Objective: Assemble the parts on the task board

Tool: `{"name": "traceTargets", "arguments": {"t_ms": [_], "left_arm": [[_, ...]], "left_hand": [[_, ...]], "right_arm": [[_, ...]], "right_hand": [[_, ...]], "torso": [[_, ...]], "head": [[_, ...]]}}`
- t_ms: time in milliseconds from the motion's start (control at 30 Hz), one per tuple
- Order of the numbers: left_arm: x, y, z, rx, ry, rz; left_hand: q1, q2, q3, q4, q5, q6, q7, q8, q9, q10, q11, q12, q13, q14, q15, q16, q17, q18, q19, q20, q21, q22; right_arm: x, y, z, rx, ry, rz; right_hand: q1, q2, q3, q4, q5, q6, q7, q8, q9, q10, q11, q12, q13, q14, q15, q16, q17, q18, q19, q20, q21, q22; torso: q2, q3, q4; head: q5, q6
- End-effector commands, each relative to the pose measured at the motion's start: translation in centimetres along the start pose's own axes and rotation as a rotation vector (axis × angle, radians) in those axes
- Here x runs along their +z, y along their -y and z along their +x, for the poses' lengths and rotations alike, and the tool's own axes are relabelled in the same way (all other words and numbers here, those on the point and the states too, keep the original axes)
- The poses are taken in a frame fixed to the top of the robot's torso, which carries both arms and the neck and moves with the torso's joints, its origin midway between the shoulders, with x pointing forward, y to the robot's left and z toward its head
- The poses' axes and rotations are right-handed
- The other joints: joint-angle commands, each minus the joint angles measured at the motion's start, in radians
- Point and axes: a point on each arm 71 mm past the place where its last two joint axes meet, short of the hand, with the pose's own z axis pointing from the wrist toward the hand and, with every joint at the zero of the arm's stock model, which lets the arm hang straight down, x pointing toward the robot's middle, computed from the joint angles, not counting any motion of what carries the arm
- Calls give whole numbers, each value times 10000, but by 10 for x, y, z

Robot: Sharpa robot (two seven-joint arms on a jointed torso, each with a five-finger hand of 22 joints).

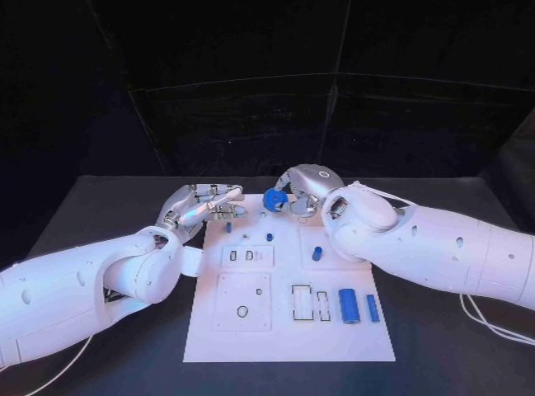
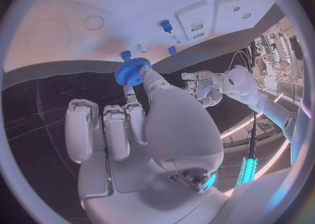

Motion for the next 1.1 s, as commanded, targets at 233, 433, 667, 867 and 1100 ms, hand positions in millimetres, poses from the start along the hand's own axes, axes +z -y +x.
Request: {"name": "traceTargets", "arguments": {"t_ms": [233,433,667,867,1100], "left_arm": [[0,2,0,-97,-81,85],[1,2,1,-100,-86,97],[1,3,0,-93,-79,109],[1,3,1,-96,-91,114],[1,3,1,-104,-109,110]], "left_hand": [[22,11,-8,-38,9,10,39,-65,-6,29,34,-58,-5,-14,44,-45,9,136,79,4,-32,-9],[33,13,-3,-52,9,9,36,-70,-6,31,32,-62,-4,-16,44,-49,16,136,82,4,-39,-9],[33,13,-3,-52,9,9,36,-70,-6,31,32,-62,-4,-16,44,-49,16,136,82,4,-39,-9],[33,13,-3,-52,9,9,36,-70,-6,31,32,-62,-4,-16,44,-49,16,136,82,4,-39,-9],[33,13,-3,-52,9,9,36,-70,-6,31,32,-62,-4,-16,44,-49,16,136,82,4,-39,-9]], "right_arm": [[10,-14,13,-240,-83,-239],[13,-22,21,-283,-495,-385],[14,-23,26,-380,-867,-375],[15,-22,30,-494,-1196,-275],[15,-20,31,-507,-1196,-122]], "right_hand": [[-152,-5,106,16,-9,134,-130,-28,7,43,-1,17,1032,1021,-35,46,2635,-146,218,-39,59,716],[-199,-22,137,23,-61,125,-122,-59,1,57,5,28,1053,1021,-28,46,2635,-147,220,-33,61,720],[-242,-41,168,26,-117,113,-114,-93,-5,44,13,11,1039,1021,-22,46,2635,-149,225,-27,66,733],[-336,-109,205,30,-211,52,-87,-176,-20,4,37,-33,999,1021,-2,46,2635,-154,234,-10,76,757],[-372,-154,243,11,-275,-12,-66,-245,-30,-41,53,-81,952,1021,17,46,2635,-155,235,6,78,764]], "torso": [[16,-1,0],[18,5,-11],[10,17,-26],[5,21,-26],[11,26,-31]], "head": [[82,-61],[126,-112],[145,-138],[159,-154],[171,-155]]}}
